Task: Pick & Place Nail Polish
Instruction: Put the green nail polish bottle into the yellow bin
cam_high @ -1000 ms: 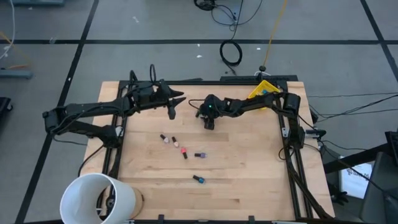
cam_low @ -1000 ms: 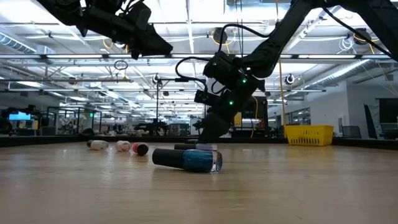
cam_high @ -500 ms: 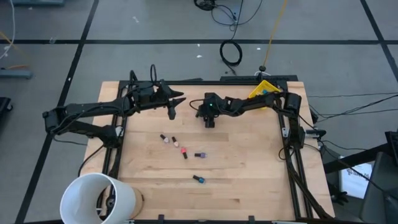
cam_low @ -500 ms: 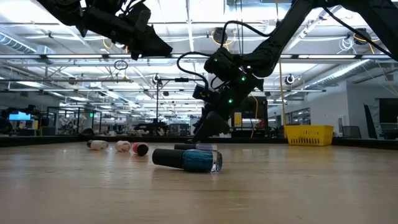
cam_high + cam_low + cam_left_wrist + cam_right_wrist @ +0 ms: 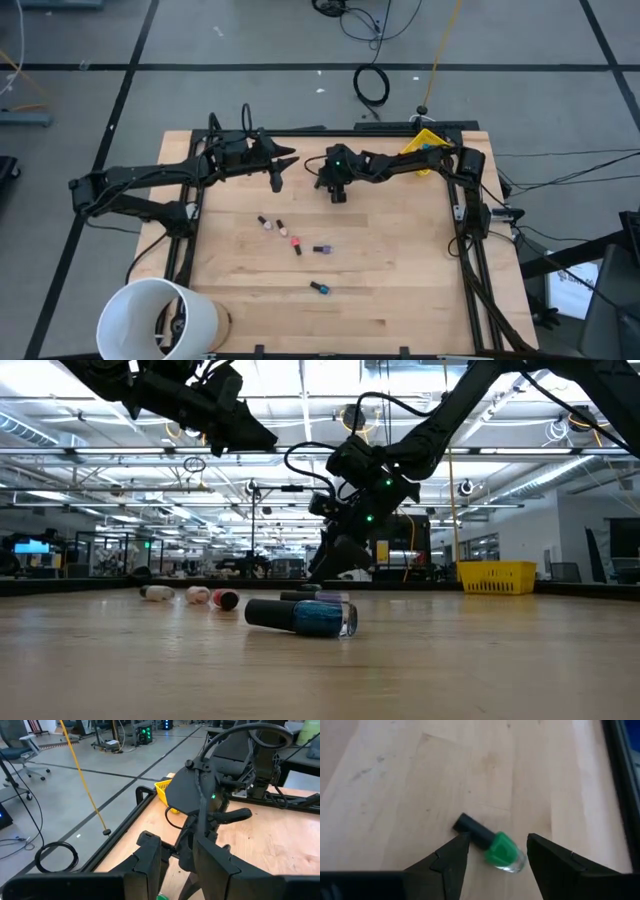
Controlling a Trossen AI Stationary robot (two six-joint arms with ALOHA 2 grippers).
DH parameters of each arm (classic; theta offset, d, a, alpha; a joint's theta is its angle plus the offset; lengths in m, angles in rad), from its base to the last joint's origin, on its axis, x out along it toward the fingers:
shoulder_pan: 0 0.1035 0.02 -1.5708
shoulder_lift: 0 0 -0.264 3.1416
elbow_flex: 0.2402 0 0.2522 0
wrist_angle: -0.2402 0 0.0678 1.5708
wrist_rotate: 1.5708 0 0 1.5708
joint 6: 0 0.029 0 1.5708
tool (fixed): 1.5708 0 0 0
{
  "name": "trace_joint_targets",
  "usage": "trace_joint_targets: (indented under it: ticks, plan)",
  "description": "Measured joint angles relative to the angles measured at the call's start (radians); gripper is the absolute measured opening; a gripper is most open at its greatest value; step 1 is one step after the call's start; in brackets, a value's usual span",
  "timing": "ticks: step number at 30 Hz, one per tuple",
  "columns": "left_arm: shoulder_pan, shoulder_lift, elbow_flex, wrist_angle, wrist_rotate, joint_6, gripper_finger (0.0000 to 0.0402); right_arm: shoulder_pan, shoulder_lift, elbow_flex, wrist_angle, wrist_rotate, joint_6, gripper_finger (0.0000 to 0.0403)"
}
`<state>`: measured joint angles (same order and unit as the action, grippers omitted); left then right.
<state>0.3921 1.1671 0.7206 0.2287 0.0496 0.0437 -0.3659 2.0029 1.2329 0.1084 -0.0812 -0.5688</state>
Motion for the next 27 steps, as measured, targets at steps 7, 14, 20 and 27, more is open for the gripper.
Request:
trace_joint_targets:
  ticks: [7,14,20,27]
  plan:
    - [0.0,0.0,0.0,-0.007,0.0,-0.047,0.0113,0.02,0.0,0.002,-0.079,0.001,0.01,0.0175]
    - [-0.023,0.038,0.002,-0.037,0.0,-0.153,0.0113,0.061,-0.004,0.002,-0.145,0.002,0.073,0.0166]
    - [-0.051,0.195,0.074,-0.125,-0.078,-0.212,0.0113,0.098,-0.098,0.002,-0.178,0.004,0.104,0.0166]
    - [-0.057,0.44,0.271,-0.348,-0.069,-0.257,0.0113,0.104,-0.301,0.002,-0.303,0.002,0.195,0.0165]
